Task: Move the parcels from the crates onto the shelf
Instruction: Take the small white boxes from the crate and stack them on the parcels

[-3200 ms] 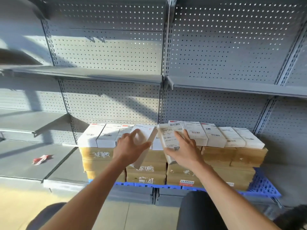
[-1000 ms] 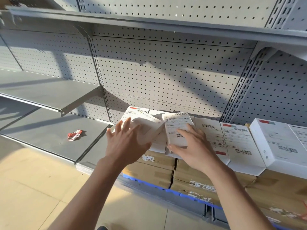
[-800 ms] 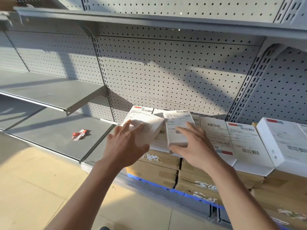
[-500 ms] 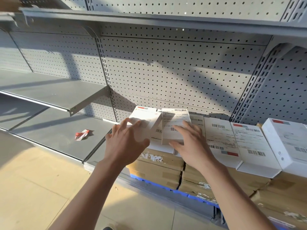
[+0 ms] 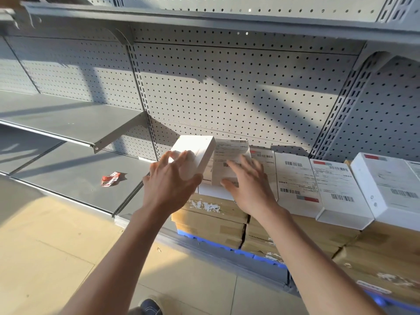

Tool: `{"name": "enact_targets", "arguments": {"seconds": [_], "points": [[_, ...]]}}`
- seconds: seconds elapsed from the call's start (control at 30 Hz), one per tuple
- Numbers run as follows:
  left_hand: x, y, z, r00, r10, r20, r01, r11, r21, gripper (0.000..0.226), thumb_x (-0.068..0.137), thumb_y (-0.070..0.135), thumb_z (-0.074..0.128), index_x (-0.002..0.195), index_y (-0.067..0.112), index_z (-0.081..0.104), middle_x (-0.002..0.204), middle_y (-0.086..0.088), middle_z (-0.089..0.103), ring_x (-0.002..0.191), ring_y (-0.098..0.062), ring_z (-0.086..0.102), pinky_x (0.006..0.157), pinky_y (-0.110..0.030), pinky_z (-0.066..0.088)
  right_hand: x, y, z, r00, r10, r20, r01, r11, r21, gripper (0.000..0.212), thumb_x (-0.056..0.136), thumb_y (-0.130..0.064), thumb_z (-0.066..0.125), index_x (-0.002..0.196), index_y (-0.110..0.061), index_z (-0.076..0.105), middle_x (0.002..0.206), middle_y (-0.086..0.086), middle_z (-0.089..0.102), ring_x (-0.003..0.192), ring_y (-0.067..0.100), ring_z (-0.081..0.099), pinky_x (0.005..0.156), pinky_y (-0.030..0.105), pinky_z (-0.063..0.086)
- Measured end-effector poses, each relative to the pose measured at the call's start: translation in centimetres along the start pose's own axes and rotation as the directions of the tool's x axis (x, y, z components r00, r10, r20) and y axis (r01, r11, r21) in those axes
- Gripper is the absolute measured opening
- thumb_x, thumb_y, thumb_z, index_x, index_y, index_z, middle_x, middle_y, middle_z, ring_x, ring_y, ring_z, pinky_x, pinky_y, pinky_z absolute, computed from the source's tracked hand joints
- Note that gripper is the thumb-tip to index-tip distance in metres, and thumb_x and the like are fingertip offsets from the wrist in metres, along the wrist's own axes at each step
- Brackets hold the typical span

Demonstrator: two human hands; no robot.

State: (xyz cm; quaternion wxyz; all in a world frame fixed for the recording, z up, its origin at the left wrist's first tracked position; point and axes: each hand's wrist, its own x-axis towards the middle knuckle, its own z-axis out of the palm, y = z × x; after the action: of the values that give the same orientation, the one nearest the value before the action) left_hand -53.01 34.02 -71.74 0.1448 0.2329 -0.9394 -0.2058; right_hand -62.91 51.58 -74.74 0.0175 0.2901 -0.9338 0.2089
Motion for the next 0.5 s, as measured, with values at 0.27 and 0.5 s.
{"name": "enact_targets", "arguments": {"seconds": [0.27,0.5], "points": [[-0.2,0.3,-0.8,1.000,0.013,-0.016,-0.017,0.963,-0.267,0.079,0.075,0.071,0.054,0.148,0.042,0.044,0.157,0.004,0.039,0.140,-0.022,0.039,0.110,-0.049,0.039,-0.9,-0.4,-1.2,0.996,-0.042,-0.081,0.045,0.998,0.036,0.056,0.101,-0.045,0.054,0.152,-0.024,0.042,0.164,0.005,0.030,0.153,0.026,0.014,0.120,0.046,0.019],[-1.0,2.8,-0.2,0.994,0.076,0.080,0.009,0.666,-0.746,0.073,0.079,0.068,0.068,0.145,0.044,0.050,0.138,0.015,0.061,0.127,-0.004,0.057,0.106,-0.040,0.049,-1.9,-1.5,-1.7,0.972,-0.144,-0.186,0.200,0.924,0.326,0.055,0.100,-0.052,0.047,0.150,-0.028,0.047,0.155,-0.010,0.046,0.149,0.017,0.028,0.122,0.045,0.024]]}}
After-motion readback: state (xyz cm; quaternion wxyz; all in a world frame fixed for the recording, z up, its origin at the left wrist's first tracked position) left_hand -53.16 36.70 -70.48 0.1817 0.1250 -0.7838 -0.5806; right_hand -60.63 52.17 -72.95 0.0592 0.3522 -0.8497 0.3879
